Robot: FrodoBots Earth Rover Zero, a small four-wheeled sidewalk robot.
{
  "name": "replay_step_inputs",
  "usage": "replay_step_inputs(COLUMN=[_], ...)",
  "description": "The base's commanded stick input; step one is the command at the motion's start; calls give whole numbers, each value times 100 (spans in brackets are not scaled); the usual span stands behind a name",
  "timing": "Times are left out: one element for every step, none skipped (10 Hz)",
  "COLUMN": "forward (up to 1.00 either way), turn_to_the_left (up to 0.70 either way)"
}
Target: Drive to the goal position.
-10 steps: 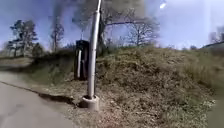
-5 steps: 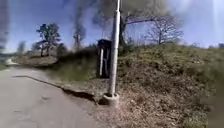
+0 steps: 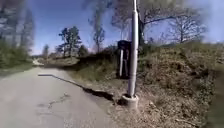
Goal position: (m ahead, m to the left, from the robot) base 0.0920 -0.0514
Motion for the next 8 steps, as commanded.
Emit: replay_step_inputs(forward=[0, 0, 0, 0, 0, 0, 0, 0], turn_to_the_left=[45, 45, 45, 45, 45, 45, 45, 45])
